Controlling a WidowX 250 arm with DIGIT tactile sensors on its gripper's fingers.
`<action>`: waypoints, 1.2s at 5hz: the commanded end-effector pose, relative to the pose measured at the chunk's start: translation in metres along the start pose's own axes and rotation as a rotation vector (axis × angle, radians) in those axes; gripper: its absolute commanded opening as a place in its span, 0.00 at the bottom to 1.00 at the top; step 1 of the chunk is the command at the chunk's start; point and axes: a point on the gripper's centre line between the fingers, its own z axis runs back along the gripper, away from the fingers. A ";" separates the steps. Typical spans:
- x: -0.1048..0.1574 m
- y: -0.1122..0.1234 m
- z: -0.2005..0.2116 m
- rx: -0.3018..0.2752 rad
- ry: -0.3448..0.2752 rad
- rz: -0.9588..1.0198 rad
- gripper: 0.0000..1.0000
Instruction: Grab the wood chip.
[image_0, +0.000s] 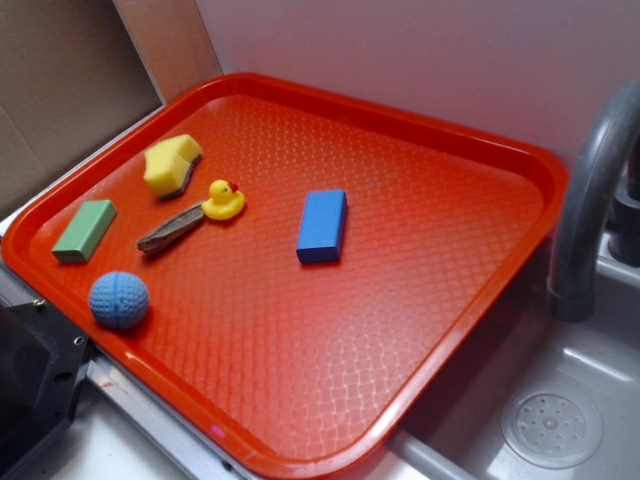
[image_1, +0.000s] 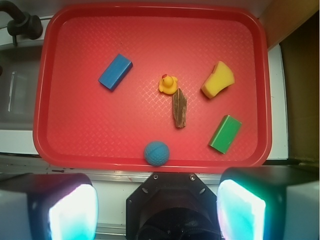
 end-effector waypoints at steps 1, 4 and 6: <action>0.049 0.010 -0.100 0.002 -0.038 0.003 1.00; 0.046 0.035 -0.196 -0.063 0.043 0.035 1.00; 0.042 0.033 -0.226 0.025 0.089 -0.005 0.00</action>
